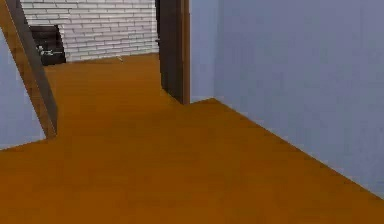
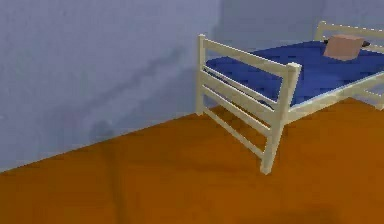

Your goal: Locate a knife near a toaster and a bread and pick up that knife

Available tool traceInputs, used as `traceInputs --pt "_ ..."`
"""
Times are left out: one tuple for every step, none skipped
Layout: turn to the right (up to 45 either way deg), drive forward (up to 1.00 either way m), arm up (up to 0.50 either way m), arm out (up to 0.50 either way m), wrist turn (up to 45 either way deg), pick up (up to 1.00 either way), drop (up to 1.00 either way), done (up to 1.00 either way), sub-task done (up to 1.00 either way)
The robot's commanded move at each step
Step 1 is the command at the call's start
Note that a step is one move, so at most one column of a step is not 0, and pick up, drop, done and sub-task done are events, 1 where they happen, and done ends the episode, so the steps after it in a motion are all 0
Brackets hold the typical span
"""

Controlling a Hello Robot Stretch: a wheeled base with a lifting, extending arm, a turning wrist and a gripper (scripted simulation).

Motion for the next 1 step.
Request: traceInputs --pt "-15.0 0.0 0.0 0.0 0.0 0.0 0.0 0.0 0.0"
